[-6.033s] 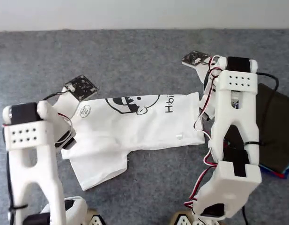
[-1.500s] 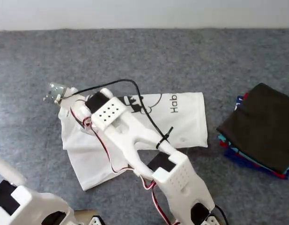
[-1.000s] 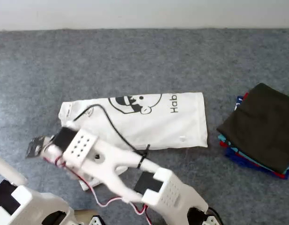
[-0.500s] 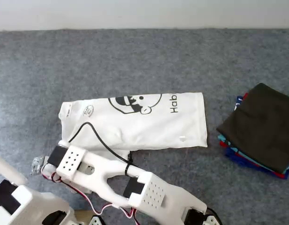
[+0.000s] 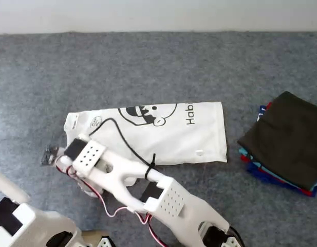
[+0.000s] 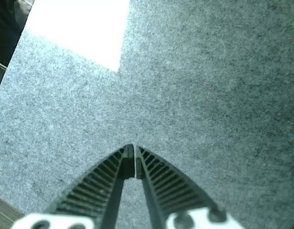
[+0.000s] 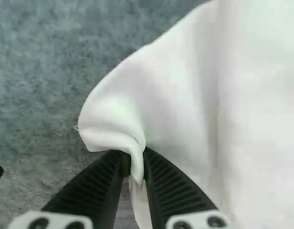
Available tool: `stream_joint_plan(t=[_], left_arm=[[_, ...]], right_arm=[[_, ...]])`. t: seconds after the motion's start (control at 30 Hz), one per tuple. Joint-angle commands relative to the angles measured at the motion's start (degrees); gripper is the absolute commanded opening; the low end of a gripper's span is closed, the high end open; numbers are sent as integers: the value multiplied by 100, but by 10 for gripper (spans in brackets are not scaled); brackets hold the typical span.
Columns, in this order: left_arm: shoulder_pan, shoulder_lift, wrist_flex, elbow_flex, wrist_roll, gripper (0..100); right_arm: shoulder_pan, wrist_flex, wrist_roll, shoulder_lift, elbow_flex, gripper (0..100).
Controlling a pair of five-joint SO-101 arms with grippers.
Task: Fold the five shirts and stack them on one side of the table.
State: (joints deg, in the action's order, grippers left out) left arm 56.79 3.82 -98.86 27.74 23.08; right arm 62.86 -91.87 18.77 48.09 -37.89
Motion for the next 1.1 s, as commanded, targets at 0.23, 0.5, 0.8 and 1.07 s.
stream_joint_plan(t=[0.23, 0.5, 0.8, 1.07], left_arm=[[-9, -264, 9, 233, 53, 15], [-9, -264, 9, 233, 53, 15], [9, -308, 9, 233, 53, 15], [-9, -308, 0, 233, 53, 15]], right_arm=[[-716, 347, -44, -778, -1064, 10], [-1262, 1244, -44, -462, -1081, 160], [-2035, 1262, -44, -136, -1090, 225], [-1789, -286, -44, -629, -1881, 40]])
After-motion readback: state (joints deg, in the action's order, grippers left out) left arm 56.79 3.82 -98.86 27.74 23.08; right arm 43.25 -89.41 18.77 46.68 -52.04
